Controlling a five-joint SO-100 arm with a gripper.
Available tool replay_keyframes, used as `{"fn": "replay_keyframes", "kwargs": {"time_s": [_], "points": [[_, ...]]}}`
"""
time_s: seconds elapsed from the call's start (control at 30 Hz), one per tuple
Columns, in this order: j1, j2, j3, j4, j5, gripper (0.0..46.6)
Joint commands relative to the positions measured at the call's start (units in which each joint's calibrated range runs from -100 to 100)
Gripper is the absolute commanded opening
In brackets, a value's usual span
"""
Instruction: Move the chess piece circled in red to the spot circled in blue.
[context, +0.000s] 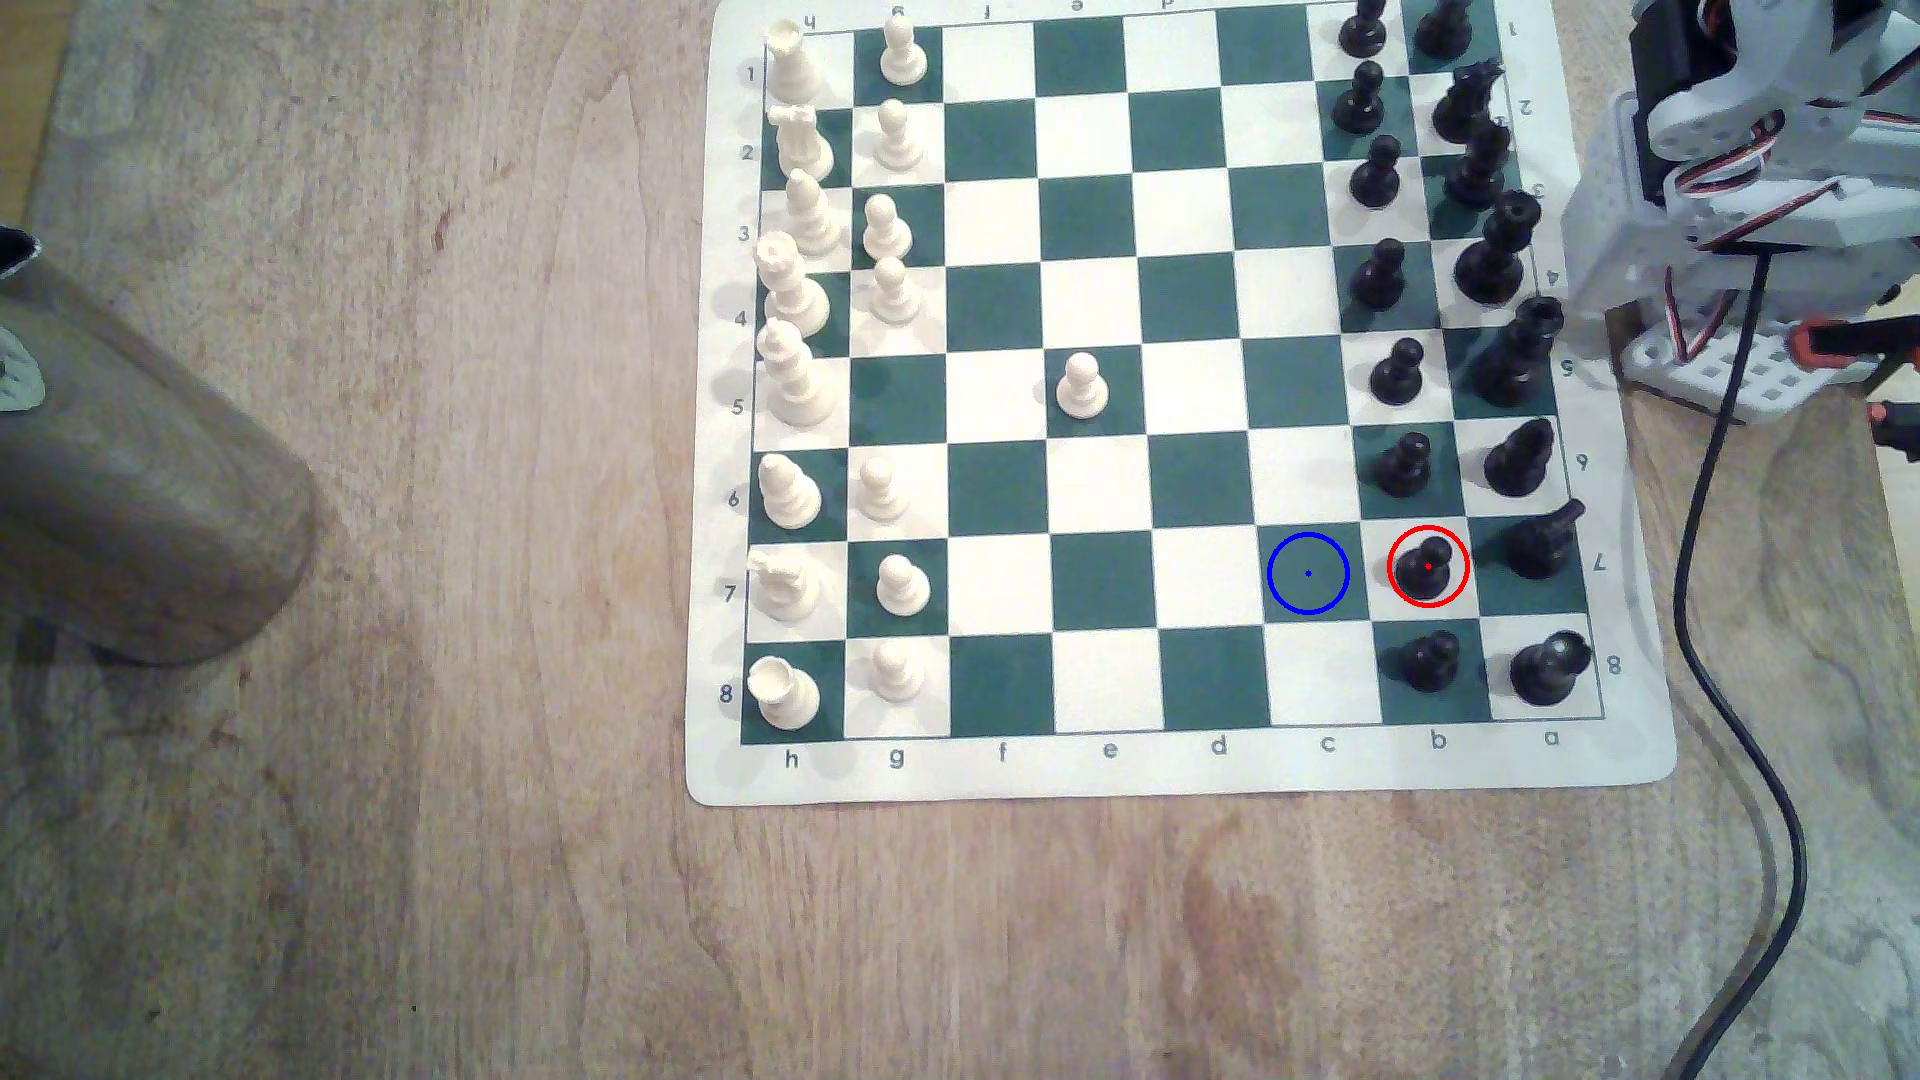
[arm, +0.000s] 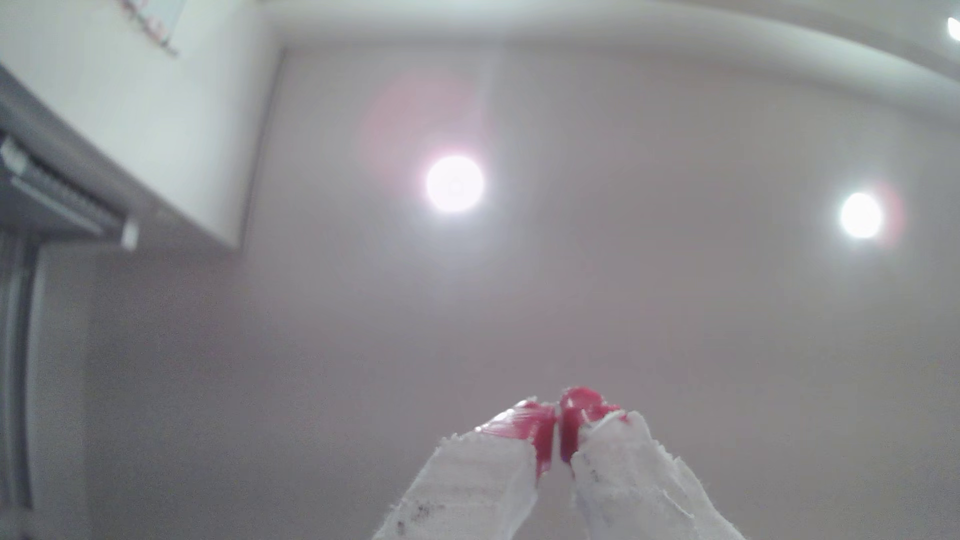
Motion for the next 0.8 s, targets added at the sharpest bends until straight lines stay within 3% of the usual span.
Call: {"fn": "replay_keyframes", "kwargs": {"time_s": [0.0, 0.3, 0.47, 0.53, 0.77], "points": [[-0.84, 0.06, 1.17, -0.63, 0.05, 0.2], [-5.77, 0.06, -1.55, 24.19, 0.0, 0.2], [-4.67, 0.06, -12.52, 53.59, -0.29, 0.2], [-5.14, 0.06, -12.97, 54.65, -0.29, 0.2], [-2.01, 0.06, -24.21, 91.51, -0.34, 0.2]]}}
